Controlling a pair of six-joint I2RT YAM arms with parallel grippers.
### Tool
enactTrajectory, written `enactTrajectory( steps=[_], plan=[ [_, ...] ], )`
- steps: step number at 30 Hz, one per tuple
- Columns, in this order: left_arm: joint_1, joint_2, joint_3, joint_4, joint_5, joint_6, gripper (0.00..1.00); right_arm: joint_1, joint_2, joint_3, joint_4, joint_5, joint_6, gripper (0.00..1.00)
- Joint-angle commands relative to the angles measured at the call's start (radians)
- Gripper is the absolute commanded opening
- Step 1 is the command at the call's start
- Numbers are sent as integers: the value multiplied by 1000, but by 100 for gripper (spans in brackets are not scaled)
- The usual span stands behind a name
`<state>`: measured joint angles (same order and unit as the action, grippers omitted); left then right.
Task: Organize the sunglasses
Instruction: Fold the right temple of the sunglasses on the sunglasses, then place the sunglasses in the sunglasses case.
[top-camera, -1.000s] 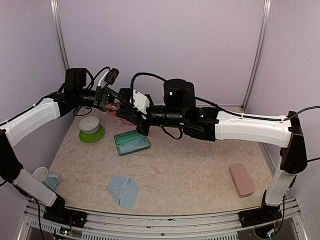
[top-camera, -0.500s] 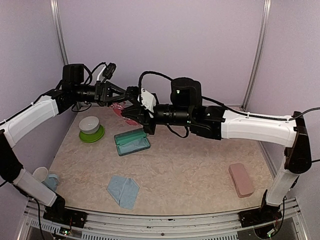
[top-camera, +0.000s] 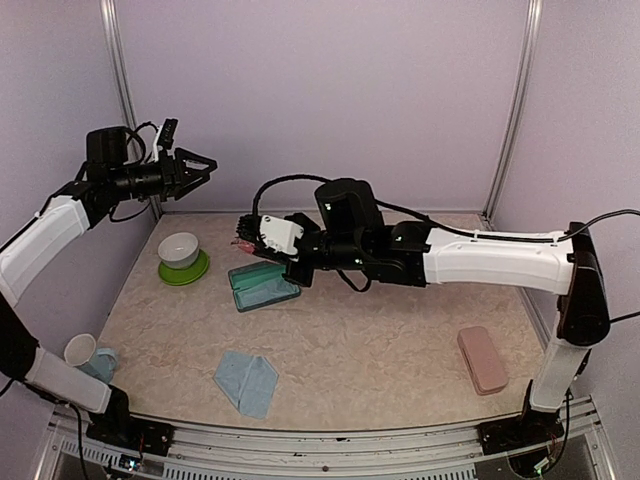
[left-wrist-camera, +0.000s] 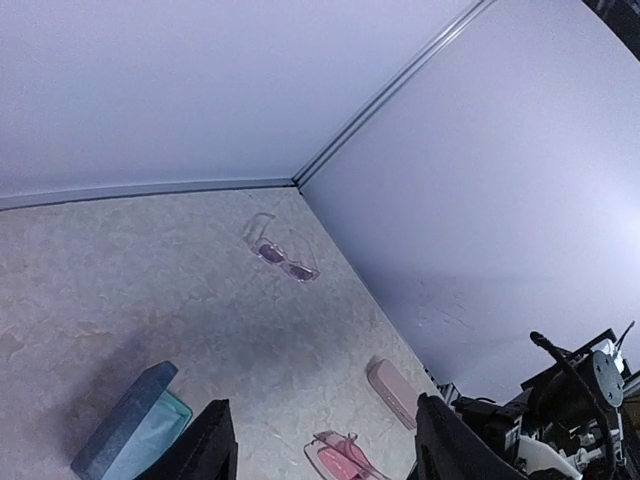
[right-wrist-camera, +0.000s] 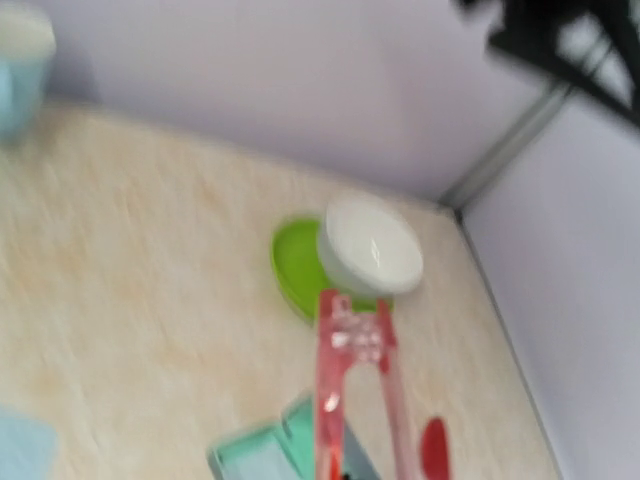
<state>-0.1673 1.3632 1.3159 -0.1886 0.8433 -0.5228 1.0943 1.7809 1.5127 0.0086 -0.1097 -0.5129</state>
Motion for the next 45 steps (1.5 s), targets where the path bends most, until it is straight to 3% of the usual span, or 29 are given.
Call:
enactTrajectory(
  steps=[1,10,11,13,14,24,45],
  plan=[
    [24,-62,-67,-61,-112,27,61,9,98,75,-116,127,-98,0],
    [37,-153,-151,-147,-245,75,74,-3,269,175,-164,167,-161,0],
    [38,-157,-150,-161,-264,84,77,-5,291,191,-170,170,-171,0],
    [38,-165,-140,-211,-322,101,97,-13,330,226,-177,199,-180,0],
    [39,-171,-137,-232,-353,108,99,-16,346,244,-176,214,-185,0],
    [44,-246,-166,-340,-526,110,99,-43,492,363,-168,276,-242,0],
    [42,-336,-249,-375,-505,62,99,-88,654,501,-118,283,-296,0]
  ],
)
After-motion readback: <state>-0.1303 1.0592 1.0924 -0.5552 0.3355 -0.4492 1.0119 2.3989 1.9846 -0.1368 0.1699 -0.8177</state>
